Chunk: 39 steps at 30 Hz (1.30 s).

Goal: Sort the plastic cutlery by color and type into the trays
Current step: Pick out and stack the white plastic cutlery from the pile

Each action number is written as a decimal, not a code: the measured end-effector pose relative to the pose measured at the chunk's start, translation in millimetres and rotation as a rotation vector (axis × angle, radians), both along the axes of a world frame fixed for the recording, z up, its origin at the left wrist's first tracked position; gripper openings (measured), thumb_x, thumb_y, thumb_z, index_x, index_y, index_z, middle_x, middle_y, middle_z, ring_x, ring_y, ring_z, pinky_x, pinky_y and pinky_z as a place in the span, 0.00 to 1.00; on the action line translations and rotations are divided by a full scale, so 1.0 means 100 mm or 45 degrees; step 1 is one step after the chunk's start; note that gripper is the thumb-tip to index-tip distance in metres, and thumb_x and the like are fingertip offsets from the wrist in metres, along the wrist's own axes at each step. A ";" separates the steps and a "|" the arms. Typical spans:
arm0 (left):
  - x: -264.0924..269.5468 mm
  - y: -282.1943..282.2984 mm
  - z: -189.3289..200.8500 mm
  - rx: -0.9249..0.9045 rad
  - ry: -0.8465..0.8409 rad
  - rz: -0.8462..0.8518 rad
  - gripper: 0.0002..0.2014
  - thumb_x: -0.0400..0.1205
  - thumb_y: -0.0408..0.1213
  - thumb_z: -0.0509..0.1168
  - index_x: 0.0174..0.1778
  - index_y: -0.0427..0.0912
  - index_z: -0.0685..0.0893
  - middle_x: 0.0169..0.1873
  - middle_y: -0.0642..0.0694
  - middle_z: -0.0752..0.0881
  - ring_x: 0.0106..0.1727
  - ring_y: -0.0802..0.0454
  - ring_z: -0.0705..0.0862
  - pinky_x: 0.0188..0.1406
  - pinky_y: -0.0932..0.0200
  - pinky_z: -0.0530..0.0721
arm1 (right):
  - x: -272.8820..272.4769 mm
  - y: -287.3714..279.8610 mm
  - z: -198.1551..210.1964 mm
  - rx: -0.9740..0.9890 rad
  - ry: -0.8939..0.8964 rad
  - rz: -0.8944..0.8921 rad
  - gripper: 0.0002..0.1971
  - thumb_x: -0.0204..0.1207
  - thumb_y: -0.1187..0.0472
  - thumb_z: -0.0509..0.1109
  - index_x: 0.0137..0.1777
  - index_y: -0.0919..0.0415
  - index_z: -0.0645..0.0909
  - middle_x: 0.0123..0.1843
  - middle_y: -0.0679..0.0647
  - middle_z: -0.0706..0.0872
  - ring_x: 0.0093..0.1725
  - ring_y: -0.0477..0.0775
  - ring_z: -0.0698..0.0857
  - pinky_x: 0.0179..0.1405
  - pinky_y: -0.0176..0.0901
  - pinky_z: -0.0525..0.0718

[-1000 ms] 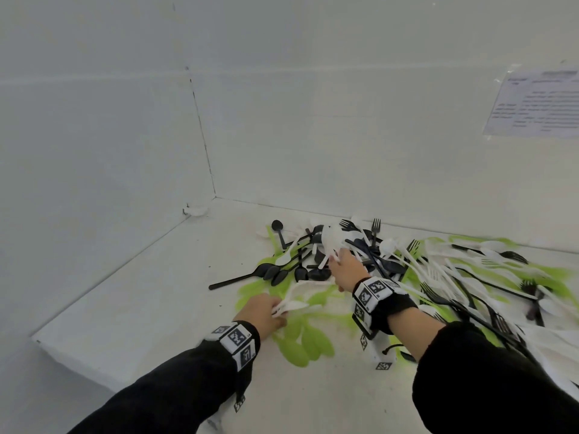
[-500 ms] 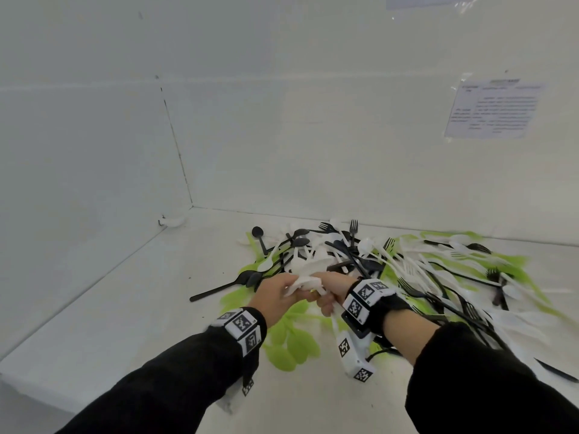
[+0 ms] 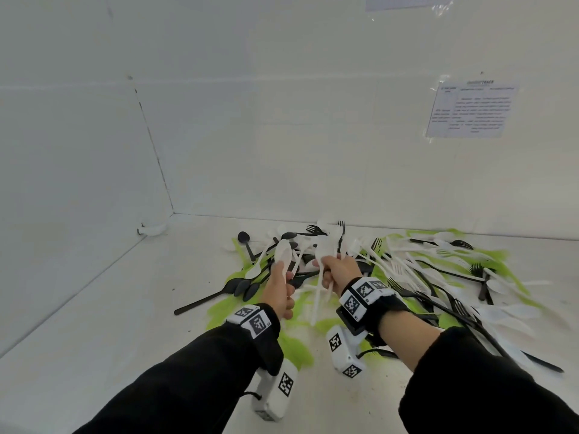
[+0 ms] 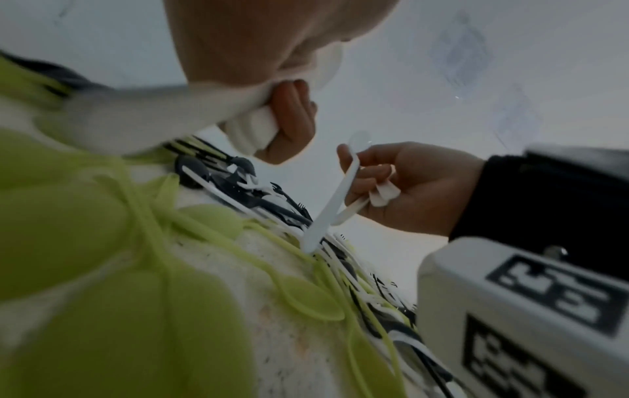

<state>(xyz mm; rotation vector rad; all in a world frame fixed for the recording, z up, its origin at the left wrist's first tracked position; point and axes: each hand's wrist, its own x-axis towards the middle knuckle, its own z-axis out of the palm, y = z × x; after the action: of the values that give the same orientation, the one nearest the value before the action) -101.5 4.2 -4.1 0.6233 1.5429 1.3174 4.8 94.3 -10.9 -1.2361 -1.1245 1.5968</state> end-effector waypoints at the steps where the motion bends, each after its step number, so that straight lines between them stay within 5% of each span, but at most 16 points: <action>1: -0.01 0.02 -0.01 -0.024 -0.062 0.019 0.19 0.86 0.54 0.44 0.46 0.43 0.71 0.26 0.50 0.61 0.21 0.56 0.55 0.19 0.70 0.54 | 0.00 0.00 0.01 0.025 0.013 0.000 0.10 0.77 0.72 0.60 0.35 0.71 0.79 0.31 0.62 0.81 0.10 0.44 0.66 0.12 0.32 0.67; 5: -0.01 0.12 -0.05 0.010 -0.123 -0.009 0.15 0.88 0.48 0.46 0.56 0.41 0.72 0.28 0.47 0.67 0.17 0.56 0.60 0.15 0.72 0.59 | -0.06 -0.08 0.04 0.198 -0.021 0.151 0.11 0.79 0.72 0.60 0.34 0.66 0.75 0.30 0.61 0.83 0.10 0.44 0.67 0.12 0.32 0.67; 8: 0.02 0.14 -0.07 0.063 -0.090 -0.059 0.14 0.87 0.47 0.53 0.47 0.39 0.75 0.27 0.46 0.70 0.16 0.55 0.64 0.15 0.70 0.62 | -0.14 -0.11 -0.02 0.274 -0.159 0.223 0.04 0.77 0.70 0.61 0.42 0.66 0.75 0.24 0.54 0.79 0.13 0.46 0.70 0.16 0.36 0.70; 11: 0.05 0.20 -0.08 0.047 -0.107 -0.072 0.19 0.87 0.50 0.50 0.43 0.38 0.73 0.26 0.46 0.71 0.15 0.56 0.65 0.15 0.70 0.61 | -0.19 -0.07 -0.11 0.273 -0.387 0.107 0.04 0.75 0.62 0.64 0.47 0.61 0.76 0.32 0.54 0.80 0.26 0.53 0.77 0.35 0.46 0.78; 14: 0.10 0.22 -0.08 0.046 -0.063 -0.151 0.14 0.87 0.39 0.50 0.40 0.38 0.74 0.29 0.44 0.73 0.20 0.54 0.65 0.16 0.68 0.60 | -0.20 -0.03 -0.12 0.230 -0.499 -0.011 0.08 0.75 0.57 0.62 0.52 0.57 0.72 0.43 0.56 0.81 0.41 0.58 0.80 0.49 0.52 0.81; 18: 0.11 0.18 -0.19 0.056 0.254 -0.270 0.12 0.86 0.35 0.53 0.36 0.41 0.72 0.32 0.45 0.71 0.26 0.53 0.69 0.20 0.63 0.67 | -0.15 0.06 -0.05 0.179 -0.487 0.013 0.09 0.75 0.58 0.61 0.53 0.58 0.70 0.34 0.57 0.80 0.26 0.57 0.78 0.37 0.50 0.80; 22: 0.10 0.21 -0.25 0.127 0.464 -0.312 0.13 0.88 0.40 0.53 0.45 0.41 0.80 0.33 0.49 0.77 0.30 0.56 0.75 0.26 0.68 0.73 | -0.12 0.13 -0.04 0.179 -0.477 -0.036 0.07 0.76 0.60 0.62 0.51 0.60 0.72 0.38 0.57 0.79 0.28 0.53 0.75 0.39 0.47 0.78; 26: 0.13 0.25 -0.29 0.186 0.420 -0.174 0.13 0.87 0.43 0.55 0.39 0.43 0.79 0.29 0.49 0.78 0.28 0.54 0.75 0.28 0.64 0.73 | -0.10 0.08 0.00 0.090 -0.492 -0.009 0.06 0.75 0.61 0.62 0.48 0.59 0.69 0.29 0.56 0.77 0.21 0.54 0.74 0.24 0.40 0.73; 30: 0.14 0.33 -0.29 0.171 0.406 -0.102 0.13 0.87 0.44 0.54 0.40 0.42 0.75 0.30 0.48 0.76 0.30 0.54 0.74 0.31 0.61 0.76 | -0.13 0.04 -0.04 0.002 -0.507 0.166 0.06 0.70 0.63 0.63 0.43 0.64 0.71 0.16 0.55 0.75 0.19 0.56 0.74 0.23 0.40 0.71; 35: 0.20 0.35 -0.28 0.109 0.556 -0.345 0.19 0.88 0.49 0.47 0.58 0.38 0.74 0.41 0.46 0.80 0.41 0.53 0.79 0.37 0.65 0.78 | -0.06 0.07 0.01 0.022 -0.402 0.053 0.11 0.74 0.65 0.67 0.32 0.61 0.69 0.22 0.55 0.72 0.16 0.50 0.70 0.17 0.35 0.70; 39: 0.27 0.38 -0.32 0.139 0.424 -0.310 0.16 0.88 0.44 0.49 0.43 0.40 0.76 0.34 0.45 0.81 0.31 0.53 0.79 0.23 0.67 0.78 | -0.04 0.09 -0.02 0.089 -0.548 0.075 0.14 0.75 0.60 0.69 0.30 0.58 0.70 0.17 0.49 0.75 0.19 0.48 0.74 0.26 0.40 0.76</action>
<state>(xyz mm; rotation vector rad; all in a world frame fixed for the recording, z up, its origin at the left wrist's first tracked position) -74.9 41.7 -36.5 1.1087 1.6026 1.1583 0.9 103.2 -12.8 -1.5563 -1.4802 1.3525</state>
